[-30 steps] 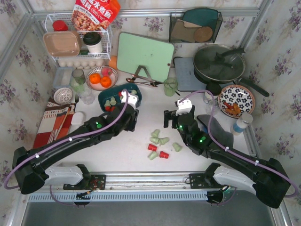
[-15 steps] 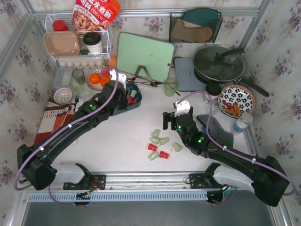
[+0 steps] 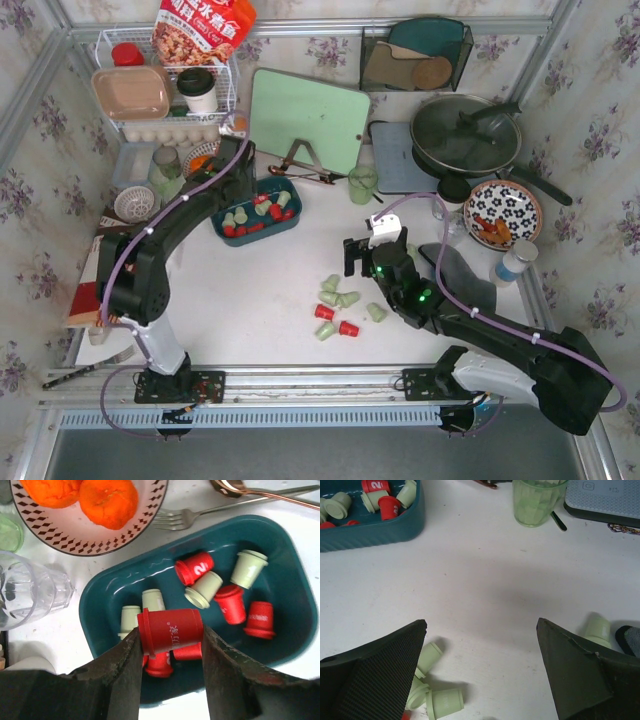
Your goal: Mix the coffee capsules in the storage basket
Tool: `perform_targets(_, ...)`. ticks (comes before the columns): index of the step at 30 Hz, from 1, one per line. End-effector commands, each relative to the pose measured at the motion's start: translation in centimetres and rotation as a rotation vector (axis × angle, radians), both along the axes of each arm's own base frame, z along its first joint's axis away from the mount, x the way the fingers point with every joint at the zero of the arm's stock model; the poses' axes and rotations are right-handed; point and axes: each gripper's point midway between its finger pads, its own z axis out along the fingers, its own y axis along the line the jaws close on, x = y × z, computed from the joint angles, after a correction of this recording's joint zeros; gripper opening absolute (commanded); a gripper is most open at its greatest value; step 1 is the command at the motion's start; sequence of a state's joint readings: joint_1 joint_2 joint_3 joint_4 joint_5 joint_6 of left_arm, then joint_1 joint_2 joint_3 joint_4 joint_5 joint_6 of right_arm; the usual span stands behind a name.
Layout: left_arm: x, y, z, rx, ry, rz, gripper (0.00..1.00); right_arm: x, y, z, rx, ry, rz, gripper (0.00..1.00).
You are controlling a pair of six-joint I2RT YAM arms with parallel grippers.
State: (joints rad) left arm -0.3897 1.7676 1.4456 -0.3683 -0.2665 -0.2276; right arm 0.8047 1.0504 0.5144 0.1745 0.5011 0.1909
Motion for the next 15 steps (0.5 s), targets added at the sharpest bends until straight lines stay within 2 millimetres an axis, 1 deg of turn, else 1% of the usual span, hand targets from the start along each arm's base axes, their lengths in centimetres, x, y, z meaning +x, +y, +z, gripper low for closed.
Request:
perform_targets(1, 1.0, 1.6, -2.1, -0.006, 0.061, 0.066, 0.48, 0.2, 0.5, 1.0, 0.040, -0.018, 0.002, 1.00)
perform_targets(2, 1.2, 1.9, -2.9, -0.005, 0.077, 0.078, 0.53, 0.2, 0.4, 1.0, 0.041, -0.018, 0.001, 1.00)
perform_targets(4, 1.3, 2.4, -3.7, -0.012, 0.101, 0.090, 0.63, 0.2, 0.4, 1.1, 0.041, -0.021, 0.001, 1.00)
perform_targets(6, 1.3, 2.6, -4.2, -0.013, 0.117, 0.095, 0.73, 0.2, 0.3, 1.0, 0.036, -0.021, -0.005, 1.00)
perform_targets(7, 1.3, 2.5, -4.2, -0.018, 0.116, 0.089, 0.82, 0.3, 0.2, 0.9, 0.033, -0.021, -0.008, 1.00)
perform_targets(8, 1.3, 2.3, -4.1, -0.029, 0.112, 0.083, 0.93, 0.3, 0.3, 0.8, 0.031, -0.020, -0.007, 1.00)
perform_targets(9, 1.1, 2.1, -4.1, -0.039, 0.111, 0.078, 1.00, 0.3, 0.3, 0.8, 0.030, -0.019, -0.006, 1.00)
perform_targets(11, 0.8, 2.0, -3.6, -0.058, 0.102, 0.077, 0.99, 0.3, 0.5, 0.9, 0.030, -0.010, 0.001, 1.00)
perform_targets(13, 0.1, 1.9, -2.6, -0.080, 0.087, 0.075, 0.99, 0.2, 0.7, 1.1, 0.040, -0.012, 0.012, 1.00)
perform_targets(15, -1.2, 1.7, -2.5, -0.104, 0.084, 0.067, 0.99, 0.1, 0.6, 1.2, 0.057, -0.041, 0.013, 1.00)
